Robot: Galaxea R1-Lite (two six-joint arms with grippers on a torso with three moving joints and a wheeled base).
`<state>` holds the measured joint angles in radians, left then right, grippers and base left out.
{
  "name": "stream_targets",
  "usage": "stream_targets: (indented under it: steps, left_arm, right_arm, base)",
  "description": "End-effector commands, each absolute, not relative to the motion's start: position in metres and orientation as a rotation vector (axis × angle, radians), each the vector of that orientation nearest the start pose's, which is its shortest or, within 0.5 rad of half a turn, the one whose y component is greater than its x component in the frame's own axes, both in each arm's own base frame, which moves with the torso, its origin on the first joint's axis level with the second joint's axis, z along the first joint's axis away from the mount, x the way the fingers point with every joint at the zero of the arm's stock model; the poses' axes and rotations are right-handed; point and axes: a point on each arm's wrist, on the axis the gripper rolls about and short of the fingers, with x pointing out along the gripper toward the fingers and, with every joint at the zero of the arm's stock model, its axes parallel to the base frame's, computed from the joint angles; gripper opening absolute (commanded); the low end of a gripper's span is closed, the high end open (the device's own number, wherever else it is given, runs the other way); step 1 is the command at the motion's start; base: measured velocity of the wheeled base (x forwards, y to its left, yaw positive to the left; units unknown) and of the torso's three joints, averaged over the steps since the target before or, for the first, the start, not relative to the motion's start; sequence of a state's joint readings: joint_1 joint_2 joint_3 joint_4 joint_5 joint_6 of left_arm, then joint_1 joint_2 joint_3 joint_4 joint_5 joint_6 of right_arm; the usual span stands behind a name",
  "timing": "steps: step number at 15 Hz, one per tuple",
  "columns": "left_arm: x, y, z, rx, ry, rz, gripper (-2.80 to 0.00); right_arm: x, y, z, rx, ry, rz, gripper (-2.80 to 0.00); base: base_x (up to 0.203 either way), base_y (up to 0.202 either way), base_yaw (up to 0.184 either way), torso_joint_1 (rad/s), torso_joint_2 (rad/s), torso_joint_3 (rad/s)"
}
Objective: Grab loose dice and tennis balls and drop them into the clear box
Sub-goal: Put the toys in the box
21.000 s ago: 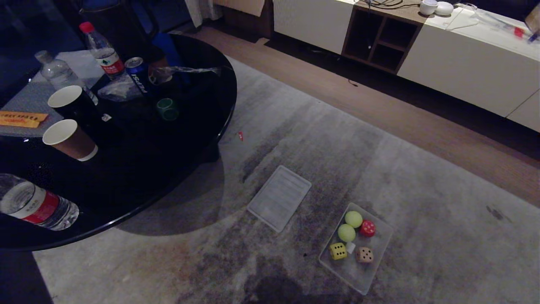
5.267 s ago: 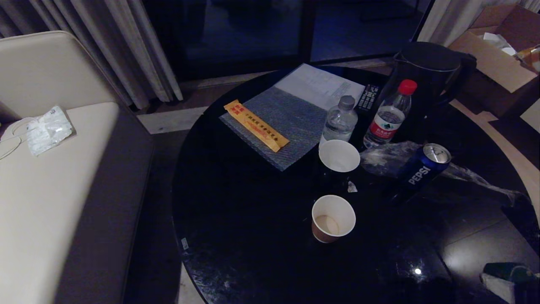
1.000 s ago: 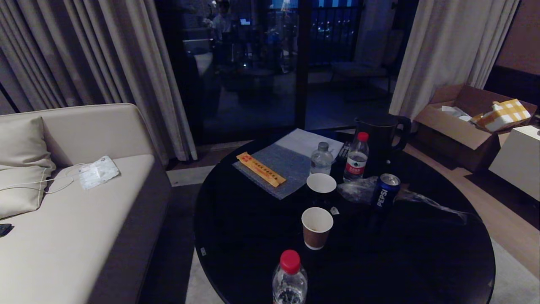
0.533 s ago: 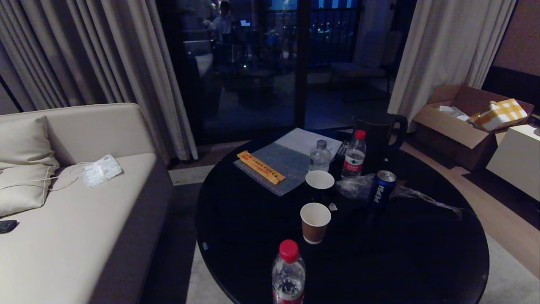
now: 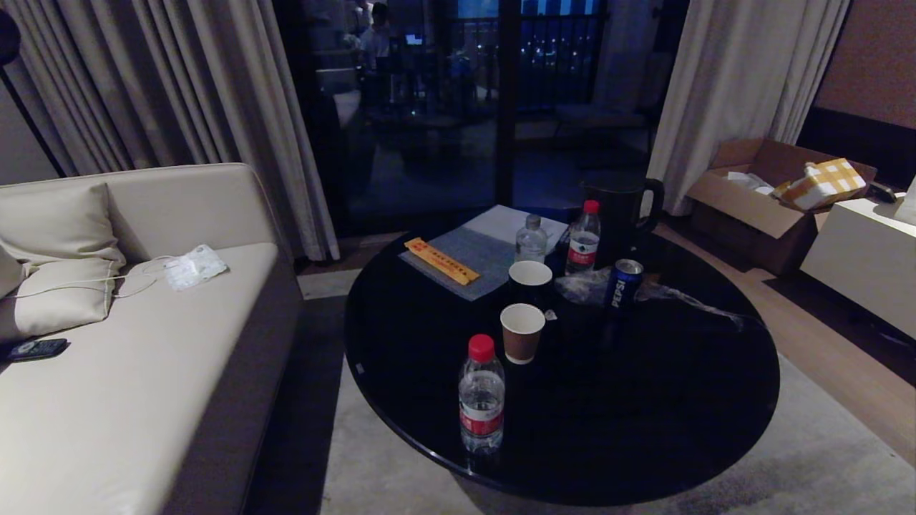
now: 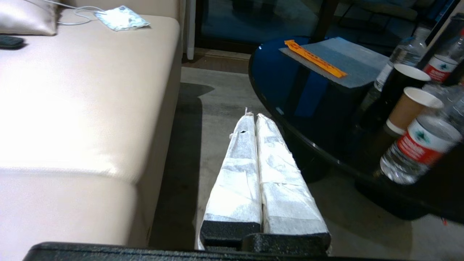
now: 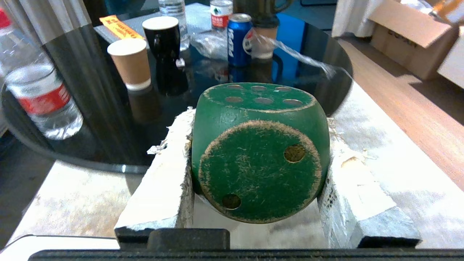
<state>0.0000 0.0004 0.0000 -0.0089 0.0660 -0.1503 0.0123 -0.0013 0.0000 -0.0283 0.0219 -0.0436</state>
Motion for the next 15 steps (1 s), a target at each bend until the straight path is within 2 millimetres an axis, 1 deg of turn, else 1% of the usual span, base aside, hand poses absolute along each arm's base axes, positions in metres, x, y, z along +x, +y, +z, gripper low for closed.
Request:
stream_targets:
  steps: [1,13,15]
  left_arm:
    - [-0.0229,0.0015,0.0764,-0.152,-0.014,0.065,-2.80]
    - [-0.0229,0.0015,0.0764,-0.152,-0.014,0.065,-2.80]
    - [-0.0229,0.0015,0.0764,-0.151,-0.014,0.065,-2.80]
  right_arm:
    - [-0.0221,0.0002,0.0759,-0.044,-0.021,0.033,-2.80]
    - [-0.0221,0.0002,0.0759,-0.045,-0.021,0.035,-2.80]
    - [-0.0221,0.0002,0.0759,-0.045,-0.021,0.035,-2.80]
  base:
    - [-0.185,0.000,-0.003,0.002,0.01,0.007]
    - [-0.182,0.000,-0.002,0.002,0.00,0.004]
    - [-0.123,0.000,-0.002,0.002,0.00,0.004]
